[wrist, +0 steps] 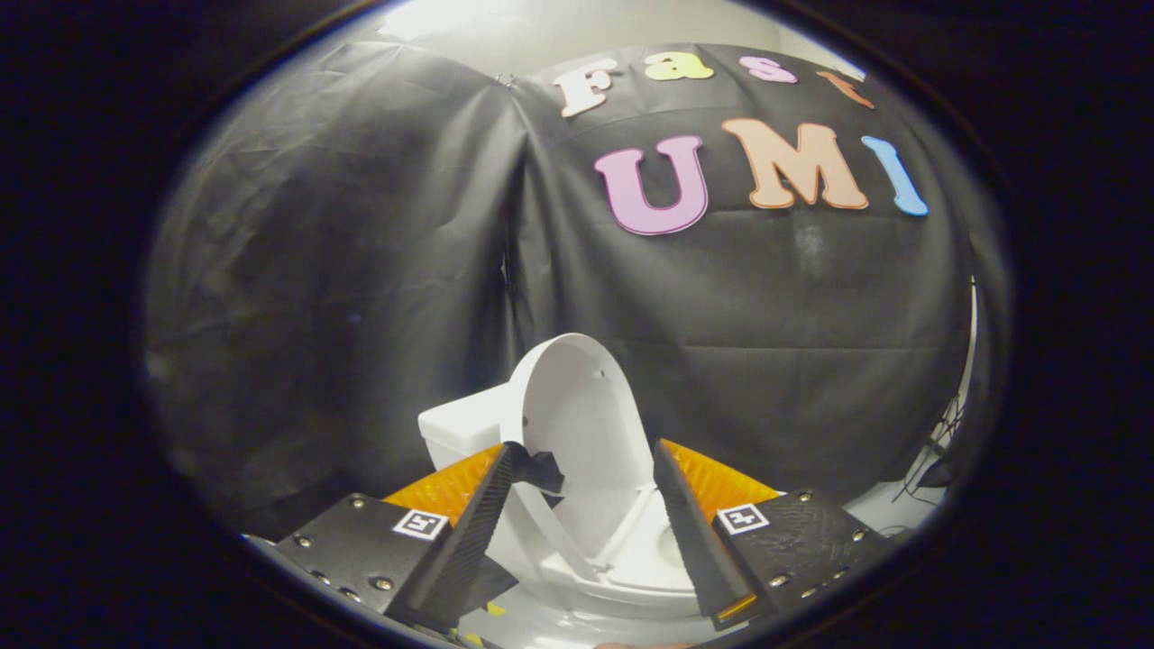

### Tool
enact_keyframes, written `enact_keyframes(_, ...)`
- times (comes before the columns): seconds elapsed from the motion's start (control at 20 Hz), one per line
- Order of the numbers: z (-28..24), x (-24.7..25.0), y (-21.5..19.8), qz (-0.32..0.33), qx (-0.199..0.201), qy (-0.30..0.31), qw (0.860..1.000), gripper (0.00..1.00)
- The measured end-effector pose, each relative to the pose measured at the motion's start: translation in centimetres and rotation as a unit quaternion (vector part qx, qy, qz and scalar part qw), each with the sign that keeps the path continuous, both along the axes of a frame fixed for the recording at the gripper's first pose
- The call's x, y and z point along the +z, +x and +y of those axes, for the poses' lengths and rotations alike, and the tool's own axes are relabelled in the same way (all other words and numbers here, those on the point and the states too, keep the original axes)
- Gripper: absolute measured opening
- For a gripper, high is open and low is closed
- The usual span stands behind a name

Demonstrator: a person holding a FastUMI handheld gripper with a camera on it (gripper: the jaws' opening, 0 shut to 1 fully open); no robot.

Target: Open the toilet lid.

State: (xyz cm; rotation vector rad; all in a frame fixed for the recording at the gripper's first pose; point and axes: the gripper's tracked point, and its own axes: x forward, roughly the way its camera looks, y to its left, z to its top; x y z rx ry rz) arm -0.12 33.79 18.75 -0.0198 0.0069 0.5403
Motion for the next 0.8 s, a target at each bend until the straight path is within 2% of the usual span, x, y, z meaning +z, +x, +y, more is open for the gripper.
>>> enact_keyframes(0.65, -7.9, 0.1, -0.4, -0.007, -0.047, -0.001, 0.999, 0.93)
enact_keyframes(0.8, -10.8, -0.3, -0.3, -0.009, -0.072, -0.012, 0.997, 0.93)
